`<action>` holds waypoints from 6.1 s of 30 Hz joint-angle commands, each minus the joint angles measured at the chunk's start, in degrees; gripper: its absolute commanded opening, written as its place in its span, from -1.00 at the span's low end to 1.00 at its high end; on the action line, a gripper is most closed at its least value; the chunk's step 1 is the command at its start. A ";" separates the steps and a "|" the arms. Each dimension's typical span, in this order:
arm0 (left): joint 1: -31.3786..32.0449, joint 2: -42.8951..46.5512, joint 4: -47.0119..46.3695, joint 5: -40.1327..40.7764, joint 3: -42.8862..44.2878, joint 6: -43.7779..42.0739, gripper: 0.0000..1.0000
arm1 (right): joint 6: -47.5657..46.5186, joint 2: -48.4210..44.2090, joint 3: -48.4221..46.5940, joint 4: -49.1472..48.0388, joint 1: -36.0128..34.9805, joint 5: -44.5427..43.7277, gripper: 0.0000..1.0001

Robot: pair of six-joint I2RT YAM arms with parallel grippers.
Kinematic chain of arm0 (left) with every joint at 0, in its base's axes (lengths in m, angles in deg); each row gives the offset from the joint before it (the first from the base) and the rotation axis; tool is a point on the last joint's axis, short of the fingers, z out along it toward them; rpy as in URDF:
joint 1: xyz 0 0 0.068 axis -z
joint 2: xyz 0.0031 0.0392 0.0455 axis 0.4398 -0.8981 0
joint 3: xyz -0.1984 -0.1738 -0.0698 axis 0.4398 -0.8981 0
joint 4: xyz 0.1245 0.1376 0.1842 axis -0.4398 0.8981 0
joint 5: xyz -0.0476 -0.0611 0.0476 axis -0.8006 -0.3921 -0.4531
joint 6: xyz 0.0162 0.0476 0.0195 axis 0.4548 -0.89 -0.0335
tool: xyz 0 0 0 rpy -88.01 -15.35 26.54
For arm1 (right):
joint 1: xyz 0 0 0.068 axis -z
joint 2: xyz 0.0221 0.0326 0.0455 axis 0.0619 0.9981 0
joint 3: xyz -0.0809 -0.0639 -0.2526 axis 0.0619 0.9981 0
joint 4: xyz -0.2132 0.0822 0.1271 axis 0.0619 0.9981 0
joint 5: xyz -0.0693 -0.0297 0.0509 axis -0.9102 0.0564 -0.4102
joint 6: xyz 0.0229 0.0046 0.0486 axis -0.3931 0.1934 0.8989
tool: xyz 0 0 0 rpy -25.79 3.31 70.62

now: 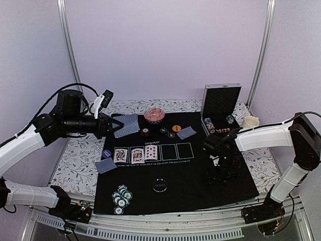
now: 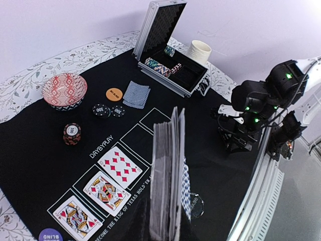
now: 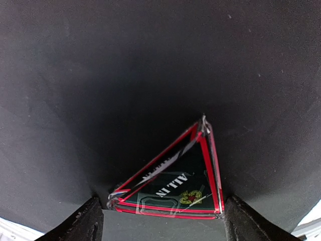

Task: Distribute texas hold em gaming equipment
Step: Pick up the all-in button from the poker table mat, then place the all-in button in the big blind area, then pass from the left arm to the right

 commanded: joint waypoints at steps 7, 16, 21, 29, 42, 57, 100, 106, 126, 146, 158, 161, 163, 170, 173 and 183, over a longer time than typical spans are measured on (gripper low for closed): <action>-0.31 -0.27 -0.29 -0.05 0.11 -0.80 -1.00 | -3.55 3.52 -3.03 0.97 0.76 -6.16 0.75; -0.31 -0.86 -0.29 0.23 0.11 -0.91 -1.00 | -6.14 2.00 -2.72 -2.89 0.88 -3.85 0.54; -0.36 -0.81 -0.29 0.33 0.04 -0.86 -1.00 | -6.36 2.13 -1.52 -3.81 1.39 -4.33 0.41; -0.33 -0.87 -0.11 0.18 0.20 -0.82 -1.00 | -5.98 2.41 -1.89 -2.43 1.46 -5.07 0.26; -0.30 -0.65 0.06 0.83 0.45 -0.99 -1.00 | -4.87 1.09 -7.87 2.13 0.28 -4.83 0.06; -0.31 0.57 0.15 2.08 0.42 -1.08 -1.00 | -12.38 6.89 -28.94 0.42 0.66 -7.41 0.05; -0.39 -0.05 -0.04 2.50 0.63 -1.29 -1.00 | -29.86 54.29 -77.72 -12.12 17.67 -12.21 0.17; -0.40 -0.04 0.06 2.30 0.79 -1.07 -1.00 | -30.11 51.20 -77.75 -10.25 17.58 -12.01 0.64; -0.30 3.14 -1.84 -4.61 0.14 0.04 -1.00 | -63.30 -10.71 -12.45 -62.45 -6.06 0.88 0.87; 8.35 -2.15 -5.20 -16.50 -0.91 4.34 -1.00 | -90.57 -3.21 -10.43 -71.57 -27.81 -21.61 0.97; 10.03 -4.93 -2.13 -16.37 0.34 2.05 -1.00 | -89.11 -1.93 -10.93 -69.74 -27.79 -19.77 1.00; 10.31 -5.03 -2.13 -17.04 0.54 1.61 -1.00 | -88.77 -2.08 -10.92 -68.78 -27.77 -19.54 0.85; 10.50 -5.09 -2.13 -17.03 0.58 1.53 -1.00 | -88.39 -2.10 -11.02 -68.10 -27.77 -19.34 0.67; 10.65 -5.47 -2.48 -19.08 0.46 1.56 -1.00 | -86.59 -1.84 -11.57 -65.96 -27.78 -19.23 0.36; 10.63 -5.47 -2.62 -20.14 0.37 1.47 -1.00 | -86.14 -2.13 -11.65 -65.40 -27.79 -19.14 0.30; 10.70 -5.86 -3.71 -22.95 0.54 1.49 -1.00 | -84.53 -1.97 -12.54 -62.62 -27.31 -17.71 0.45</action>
